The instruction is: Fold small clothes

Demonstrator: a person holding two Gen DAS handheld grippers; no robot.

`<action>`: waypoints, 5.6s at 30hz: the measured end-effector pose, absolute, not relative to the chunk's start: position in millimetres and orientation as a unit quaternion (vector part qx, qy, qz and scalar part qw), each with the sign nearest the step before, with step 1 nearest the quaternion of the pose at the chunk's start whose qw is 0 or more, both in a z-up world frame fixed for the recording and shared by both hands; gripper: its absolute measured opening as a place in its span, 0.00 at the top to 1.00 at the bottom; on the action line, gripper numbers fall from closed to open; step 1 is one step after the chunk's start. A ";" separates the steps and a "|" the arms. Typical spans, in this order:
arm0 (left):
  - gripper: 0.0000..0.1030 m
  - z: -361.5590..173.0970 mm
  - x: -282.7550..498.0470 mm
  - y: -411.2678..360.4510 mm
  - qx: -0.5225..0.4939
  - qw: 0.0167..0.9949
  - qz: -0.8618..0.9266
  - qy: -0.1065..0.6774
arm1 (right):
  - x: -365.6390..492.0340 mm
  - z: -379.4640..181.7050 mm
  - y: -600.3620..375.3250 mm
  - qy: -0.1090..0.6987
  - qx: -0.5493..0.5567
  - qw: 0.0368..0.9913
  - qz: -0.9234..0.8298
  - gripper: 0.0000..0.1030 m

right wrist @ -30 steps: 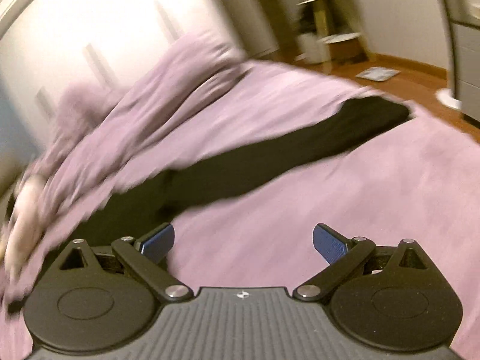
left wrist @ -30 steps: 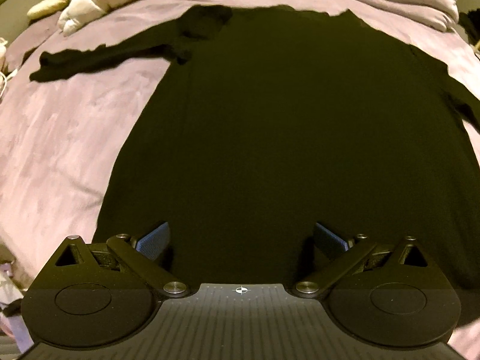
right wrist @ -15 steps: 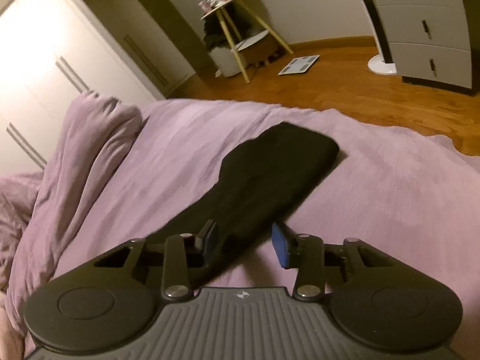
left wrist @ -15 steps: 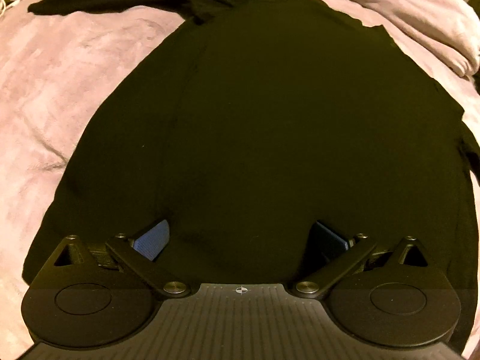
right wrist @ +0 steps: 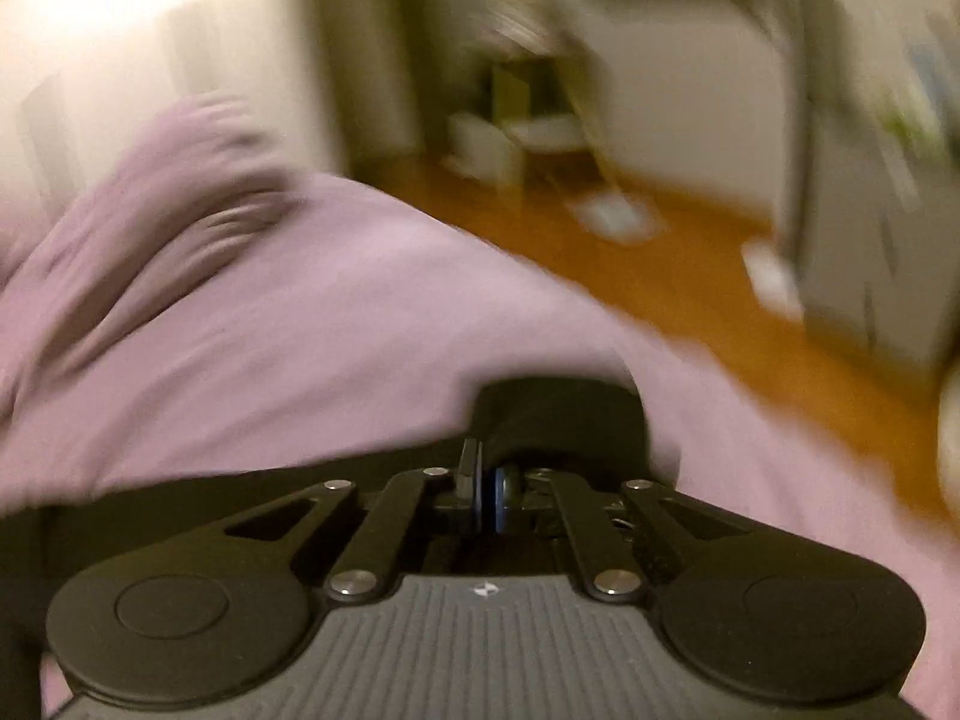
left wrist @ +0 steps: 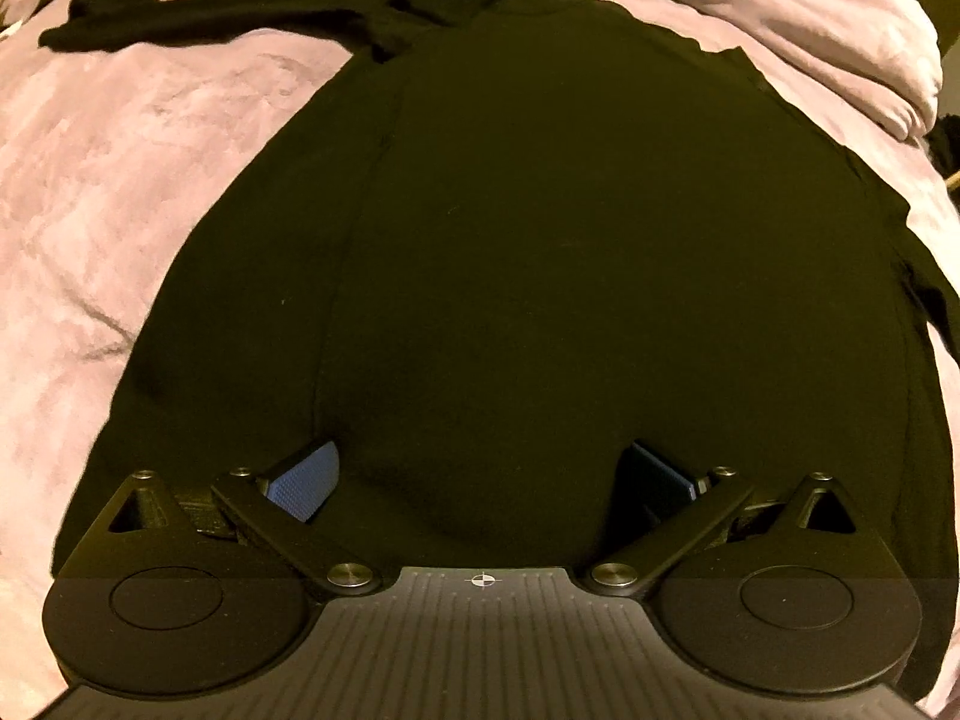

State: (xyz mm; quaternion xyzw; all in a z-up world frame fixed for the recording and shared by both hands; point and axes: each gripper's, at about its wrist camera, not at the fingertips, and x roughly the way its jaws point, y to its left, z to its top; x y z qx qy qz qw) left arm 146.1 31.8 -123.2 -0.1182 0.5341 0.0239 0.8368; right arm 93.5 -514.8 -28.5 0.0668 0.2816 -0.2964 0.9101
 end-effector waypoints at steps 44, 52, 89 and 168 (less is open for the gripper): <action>0.95 -88.3 342.3 -17.2 -0.233 0.815 -0.263 0.462 | 95.1 -81.0 -291.1 0.384 0.196 0.900 0.061 0.58; 0.95 -64.6 357.3 82.4 -0.156 0.890 -0.121 0.411 | 135.7 -86.9 -296.5 0.374 0.240 0.895 0.048 0.57; 0.94 -105.8 369.7 118.8 -0.183 0.886 -0.096 0.416 | 295.3 -91.8 -329.1 0.352 0.025 0.929 -0.112 0.97; 0.37 -129.6 324.0 166.5 -0.288 0.857 -0.091 0.417 | 199.1 -109.7 -336.9 0.364 0.119 0.920 -0.086 0.85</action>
